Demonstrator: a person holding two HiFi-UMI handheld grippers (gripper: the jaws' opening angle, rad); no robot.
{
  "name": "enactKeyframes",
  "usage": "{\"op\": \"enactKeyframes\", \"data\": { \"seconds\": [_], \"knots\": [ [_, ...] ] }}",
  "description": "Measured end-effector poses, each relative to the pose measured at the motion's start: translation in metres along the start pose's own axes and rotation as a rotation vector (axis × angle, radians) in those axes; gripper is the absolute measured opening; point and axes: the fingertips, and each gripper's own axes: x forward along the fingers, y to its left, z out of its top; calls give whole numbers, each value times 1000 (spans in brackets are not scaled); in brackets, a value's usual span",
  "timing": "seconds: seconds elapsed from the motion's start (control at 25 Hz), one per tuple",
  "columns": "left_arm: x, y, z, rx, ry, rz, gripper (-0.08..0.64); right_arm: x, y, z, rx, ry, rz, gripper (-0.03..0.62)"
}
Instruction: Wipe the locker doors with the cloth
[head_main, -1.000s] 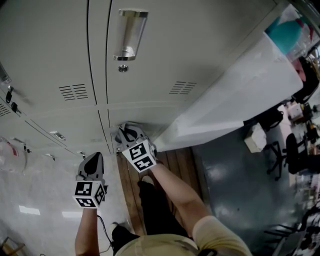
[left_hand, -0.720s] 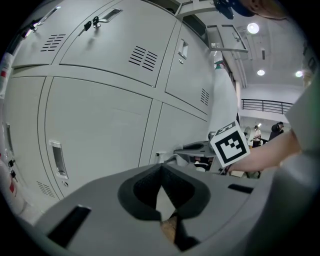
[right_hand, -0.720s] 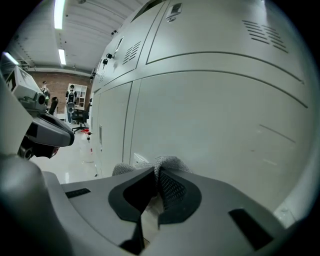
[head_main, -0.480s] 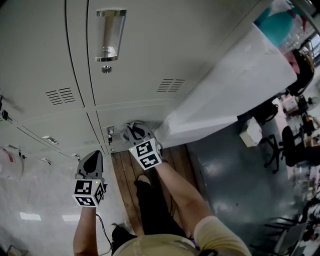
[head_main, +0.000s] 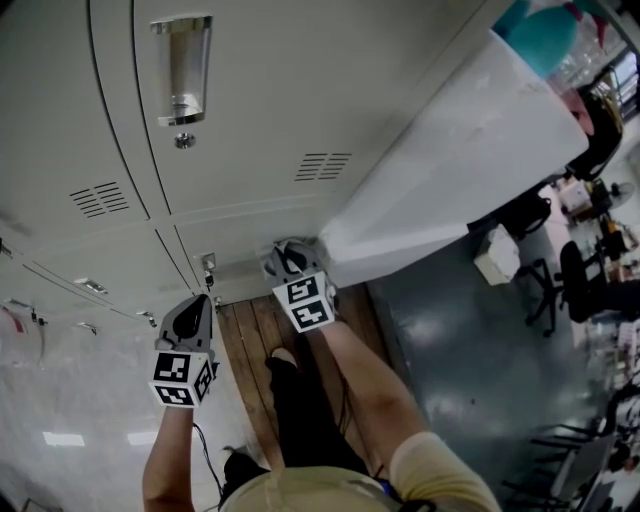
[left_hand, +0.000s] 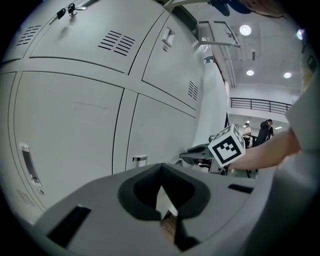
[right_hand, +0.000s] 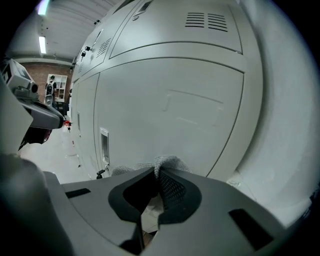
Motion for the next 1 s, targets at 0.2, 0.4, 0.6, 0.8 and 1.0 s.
{"op": "enactKeyframes", "data": {
  "seconds": [0.2, 0.4, 0.6, 0.8, 1.0],
  "knots": [
    [1, -3, -1, 7, -1, -12, -5, -7, 2, -5, 10, -16, 29, 5],
    [-11, 14, -9, -5, 2, 29, -5, -12, 35, -4, -25, -56, 108, 5],
    [-25, 31, -18, -29, 3, 76, -6, -3, 76, -1, -38, -66, 194, 5],
    [-32, 36, -28, -38, 14, 91, -6, 10, 113, 3, -51, -60, 257, 5],
    [-38, 40, -35, -44, 17, 102, -5, 27, 136, 7, -49, -53, 288, 5]
  ]
}}
